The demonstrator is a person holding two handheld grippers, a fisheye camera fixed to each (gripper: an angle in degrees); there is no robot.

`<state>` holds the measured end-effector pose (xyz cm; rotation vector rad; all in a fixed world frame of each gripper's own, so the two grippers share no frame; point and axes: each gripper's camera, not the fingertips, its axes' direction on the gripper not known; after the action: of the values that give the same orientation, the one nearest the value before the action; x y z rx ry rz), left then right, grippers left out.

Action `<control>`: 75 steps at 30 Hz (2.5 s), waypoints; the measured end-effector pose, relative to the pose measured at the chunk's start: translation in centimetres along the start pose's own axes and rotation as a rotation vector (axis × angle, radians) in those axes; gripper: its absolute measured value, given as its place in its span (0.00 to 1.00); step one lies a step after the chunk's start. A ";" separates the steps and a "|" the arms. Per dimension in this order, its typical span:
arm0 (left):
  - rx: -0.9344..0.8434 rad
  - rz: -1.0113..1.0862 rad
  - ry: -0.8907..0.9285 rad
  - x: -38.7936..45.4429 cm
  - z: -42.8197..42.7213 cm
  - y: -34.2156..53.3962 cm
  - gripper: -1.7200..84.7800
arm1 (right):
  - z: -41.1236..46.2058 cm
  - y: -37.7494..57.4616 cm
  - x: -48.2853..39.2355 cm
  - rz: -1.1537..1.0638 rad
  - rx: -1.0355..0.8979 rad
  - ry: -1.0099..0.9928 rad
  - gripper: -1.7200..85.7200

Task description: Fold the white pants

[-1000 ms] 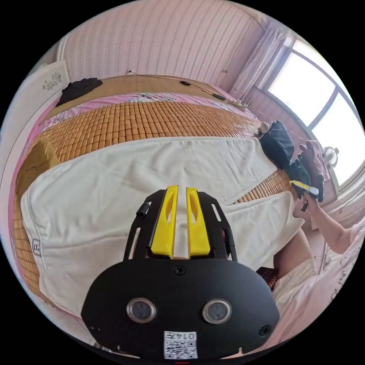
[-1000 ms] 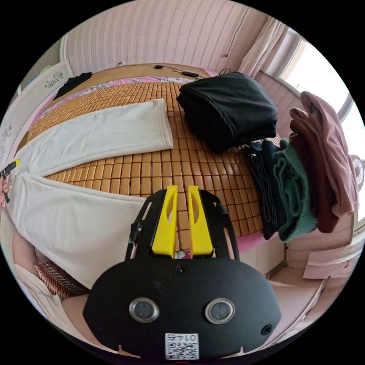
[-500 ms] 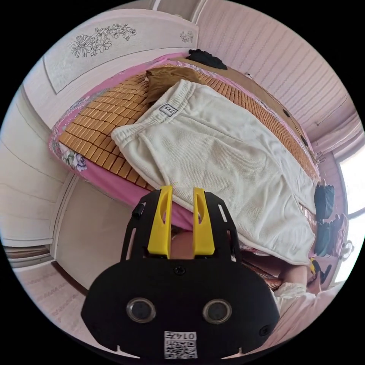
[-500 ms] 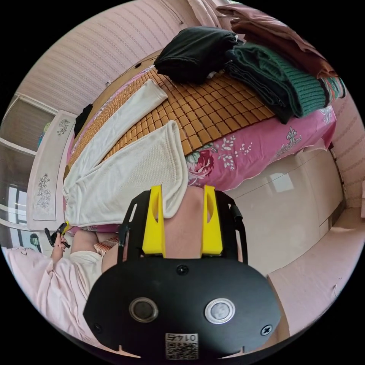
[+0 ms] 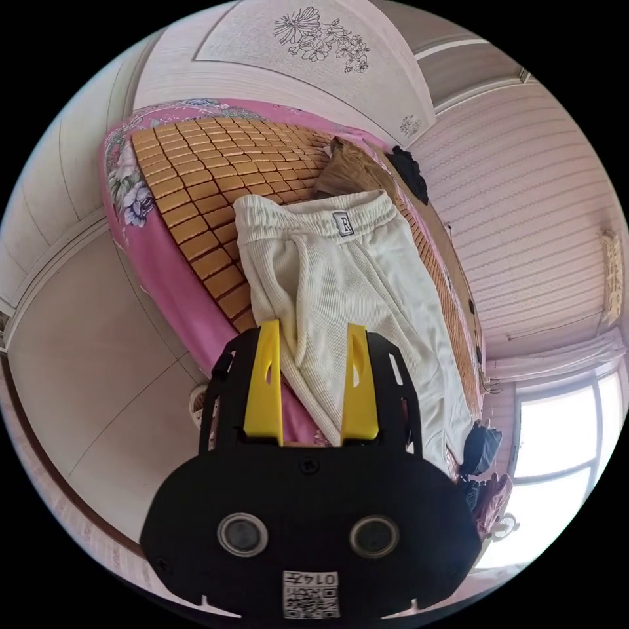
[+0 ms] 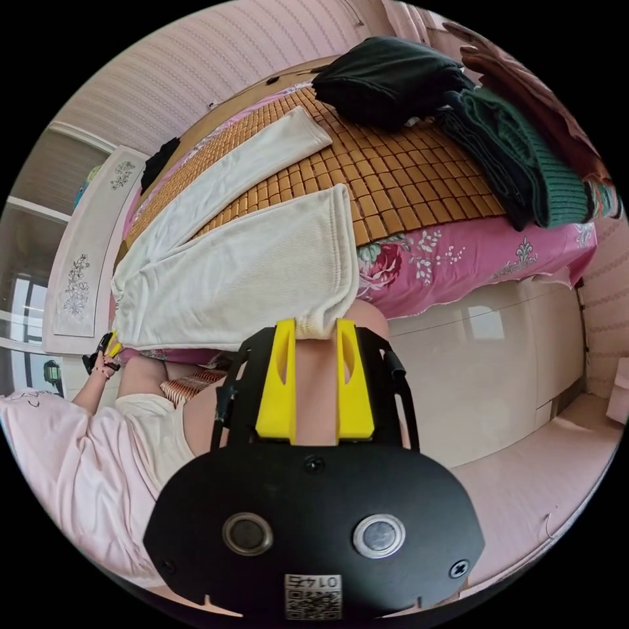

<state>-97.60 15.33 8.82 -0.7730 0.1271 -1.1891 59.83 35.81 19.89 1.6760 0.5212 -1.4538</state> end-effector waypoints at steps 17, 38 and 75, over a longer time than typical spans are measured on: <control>0.065 0.108 0.030 -0.3 -8.8 1.8 0.01 | -7.3 0.6 -2.9 -0.102 0.284 0.020 0.04; 0.164 0.435 0.171 21.4 -3.1 -8.9 0.13 | -8.4 -27.0 -8.1 -0.100 0.442 -0.040 0.07; -0.184 0.405 -0.407 18.6 12.9 0.2 0.03 | -1.9 -11.4 -4.4 -0.091 0.237 0.019 0.10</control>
<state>-83.92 5.39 23.84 -1.0793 0.0515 -0.6271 51.21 44.73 20.38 1.8729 0.4543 -1.6182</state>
